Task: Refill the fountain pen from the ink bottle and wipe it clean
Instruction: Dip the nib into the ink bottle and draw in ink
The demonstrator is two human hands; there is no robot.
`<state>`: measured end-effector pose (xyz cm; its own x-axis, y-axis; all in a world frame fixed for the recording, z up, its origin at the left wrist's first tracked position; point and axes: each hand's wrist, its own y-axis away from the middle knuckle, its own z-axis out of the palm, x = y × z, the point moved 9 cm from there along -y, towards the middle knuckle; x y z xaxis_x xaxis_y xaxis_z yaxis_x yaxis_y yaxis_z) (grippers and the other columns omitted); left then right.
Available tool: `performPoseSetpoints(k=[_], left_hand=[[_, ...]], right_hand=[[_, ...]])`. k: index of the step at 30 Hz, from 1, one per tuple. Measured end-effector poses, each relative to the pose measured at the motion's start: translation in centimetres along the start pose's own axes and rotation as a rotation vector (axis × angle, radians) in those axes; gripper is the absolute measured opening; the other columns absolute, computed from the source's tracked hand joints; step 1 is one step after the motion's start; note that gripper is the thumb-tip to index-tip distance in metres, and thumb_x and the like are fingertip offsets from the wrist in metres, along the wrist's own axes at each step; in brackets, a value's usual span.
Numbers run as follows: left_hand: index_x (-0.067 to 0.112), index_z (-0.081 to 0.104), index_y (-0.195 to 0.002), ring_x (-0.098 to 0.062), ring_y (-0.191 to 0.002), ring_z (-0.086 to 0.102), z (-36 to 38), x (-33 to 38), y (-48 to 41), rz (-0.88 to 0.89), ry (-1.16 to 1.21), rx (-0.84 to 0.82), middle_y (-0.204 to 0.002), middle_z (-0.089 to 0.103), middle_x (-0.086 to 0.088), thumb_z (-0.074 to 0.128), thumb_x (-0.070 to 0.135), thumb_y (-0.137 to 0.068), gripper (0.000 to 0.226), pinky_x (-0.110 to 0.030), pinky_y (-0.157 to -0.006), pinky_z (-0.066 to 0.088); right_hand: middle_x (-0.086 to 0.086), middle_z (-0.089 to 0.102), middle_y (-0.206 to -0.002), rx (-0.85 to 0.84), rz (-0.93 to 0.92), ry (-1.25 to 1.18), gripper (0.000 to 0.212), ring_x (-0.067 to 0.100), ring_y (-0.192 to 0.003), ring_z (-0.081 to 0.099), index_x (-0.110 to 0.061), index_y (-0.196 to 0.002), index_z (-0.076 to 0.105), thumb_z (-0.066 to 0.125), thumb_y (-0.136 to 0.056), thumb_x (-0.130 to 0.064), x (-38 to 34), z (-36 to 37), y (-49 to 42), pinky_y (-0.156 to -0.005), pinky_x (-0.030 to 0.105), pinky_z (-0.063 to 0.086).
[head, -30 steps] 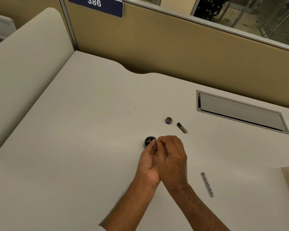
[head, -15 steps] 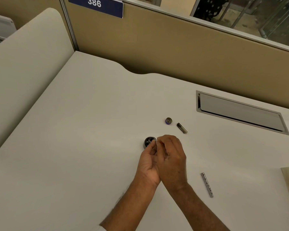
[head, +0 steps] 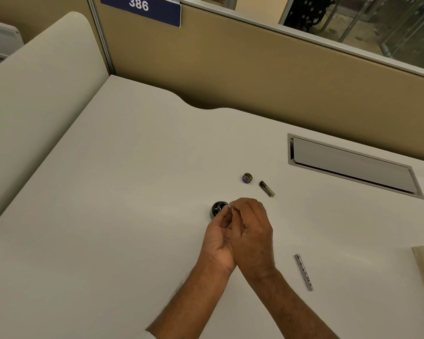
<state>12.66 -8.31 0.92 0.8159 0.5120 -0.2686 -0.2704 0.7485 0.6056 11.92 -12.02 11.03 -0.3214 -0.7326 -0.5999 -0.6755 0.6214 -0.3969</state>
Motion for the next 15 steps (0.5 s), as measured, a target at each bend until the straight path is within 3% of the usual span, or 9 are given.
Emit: performPoseSetpoints(k=[5,9,15], left_hand=[[0.002,0.064,-0.129,-0.029,-0.08,0.078,0.25,-0.07,0.16,0.005,0.017,-0.018,-0.097,0.074,-0.017,0.065,0.016,-0.091,0.04,-0.039,-0.067,0.065],[0.0,0.067,-0.122,-0.03,-0.082,0.077,0.18,-0.13,0.13,0.0,0.012,-0.001,-0.098,0.074,-0.018,0.061,0.018,-0.097,0.031,-0.04,-0.075,0.065],[0.001,0.067,-0.12,-0.028,-0.078,0.078,0.38,-0.01,0.28,0.017,-0.003,-0.008,-0.094,0.075,-0.017,0.062,0.017,-0.095,0.031,-0.037,-0.072,0.066]], right_hand=[[0.006,0.068,-0.1,0.013,0.01,-0.001,0.021,0.01,-0.094,0.061,-0.004,-0.1,0.072,0.054,-0.091,0.002,-0.03,0.04,-0.01,-0.09,0.004,0.041],[0.006,0.069,-0.102,0.009,0.024,0.007,0.017,0.014,-0.096,0.063,-0.003,-0.103,0.072,0.06,-0.093,0.003,0.07,0.04,-0.01,-0.092,0.006,0.042],[0.006,0.069,-0.099,0.008,0.001,0.006,0.021,0.013,-0.094,0.063,-0.002,-0.1,0.072,0.058,-0.091,0.009,-0.15,0.01,-0.1,-0.089,0.007,0.044]])
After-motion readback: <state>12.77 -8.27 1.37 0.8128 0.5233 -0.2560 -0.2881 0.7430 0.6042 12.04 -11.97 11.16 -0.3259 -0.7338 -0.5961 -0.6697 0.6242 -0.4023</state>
